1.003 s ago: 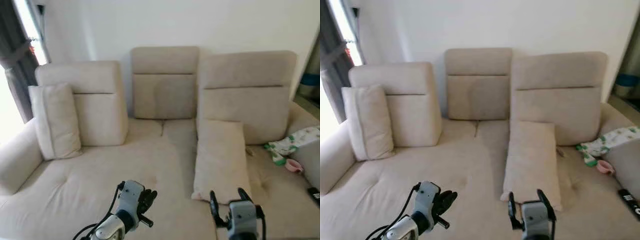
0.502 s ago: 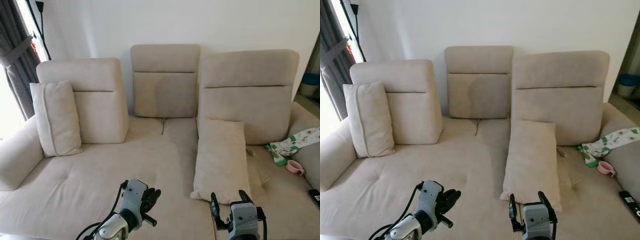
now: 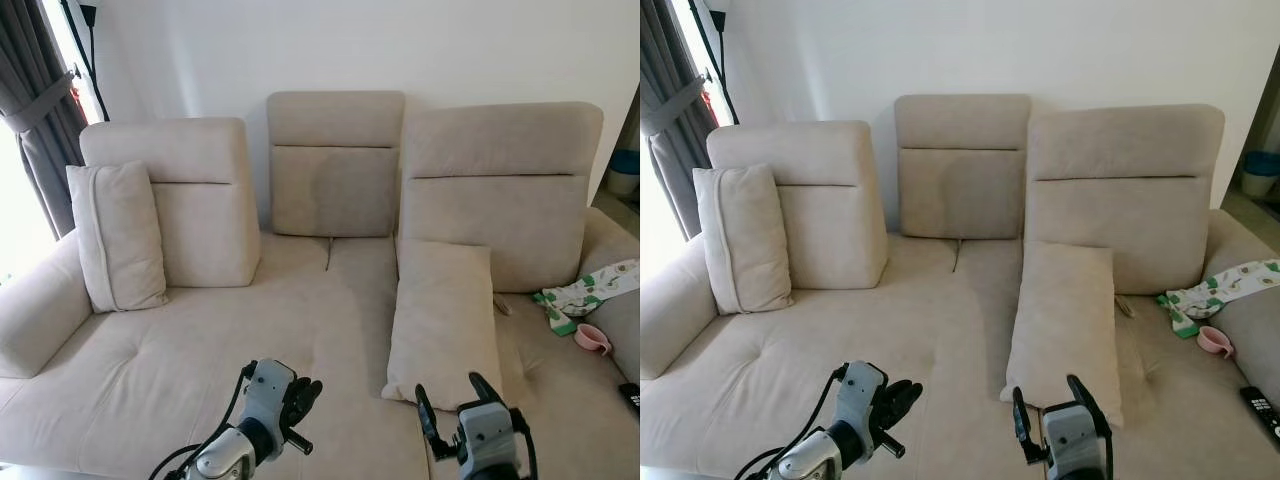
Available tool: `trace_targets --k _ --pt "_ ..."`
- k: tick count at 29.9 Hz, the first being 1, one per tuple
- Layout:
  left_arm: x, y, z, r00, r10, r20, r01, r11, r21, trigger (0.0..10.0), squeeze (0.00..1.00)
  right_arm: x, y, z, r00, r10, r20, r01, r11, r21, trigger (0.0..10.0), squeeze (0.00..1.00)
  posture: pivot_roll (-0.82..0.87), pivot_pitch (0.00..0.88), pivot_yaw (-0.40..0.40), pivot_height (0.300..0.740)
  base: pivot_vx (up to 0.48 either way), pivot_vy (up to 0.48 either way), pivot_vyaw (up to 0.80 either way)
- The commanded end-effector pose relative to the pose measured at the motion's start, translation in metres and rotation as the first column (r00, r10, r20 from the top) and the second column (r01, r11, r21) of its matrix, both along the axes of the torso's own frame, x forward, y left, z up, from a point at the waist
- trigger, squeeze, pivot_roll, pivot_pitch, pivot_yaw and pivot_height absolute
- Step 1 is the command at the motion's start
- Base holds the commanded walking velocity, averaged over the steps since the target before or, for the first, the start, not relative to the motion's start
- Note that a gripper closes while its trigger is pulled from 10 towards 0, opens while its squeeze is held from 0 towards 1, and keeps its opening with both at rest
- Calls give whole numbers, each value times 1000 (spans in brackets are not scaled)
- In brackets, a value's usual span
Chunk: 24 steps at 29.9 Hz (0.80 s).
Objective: Move the pillow to the sofa from floor
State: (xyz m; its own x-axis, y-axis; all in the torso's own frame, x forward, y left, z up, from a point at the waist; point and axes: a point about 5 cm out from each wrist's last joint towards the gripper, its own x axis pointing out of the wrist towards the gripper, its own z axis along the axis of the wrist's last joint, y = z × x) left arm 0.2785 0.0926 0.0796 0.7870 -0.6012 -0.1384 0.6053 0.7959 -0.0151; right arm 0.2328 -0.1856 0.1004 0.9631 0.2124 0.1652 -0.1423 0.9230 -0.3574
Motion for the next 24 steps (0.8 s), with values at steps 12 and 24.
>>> trace_targets --k 12,24 --pt "15 15 16 986 160 -40 -165 964 -207 10000 0 -7 19 3 964 267 14 -261 951 -165 10000 0 -79 0 83 740 0 0 0" --pt "9 26 11 957 288 -37 -289 937 -195 10000 0 -1 12 19 987 -14 160 12 1000 15 10000 0 -64 0 89 740 0 0 0"
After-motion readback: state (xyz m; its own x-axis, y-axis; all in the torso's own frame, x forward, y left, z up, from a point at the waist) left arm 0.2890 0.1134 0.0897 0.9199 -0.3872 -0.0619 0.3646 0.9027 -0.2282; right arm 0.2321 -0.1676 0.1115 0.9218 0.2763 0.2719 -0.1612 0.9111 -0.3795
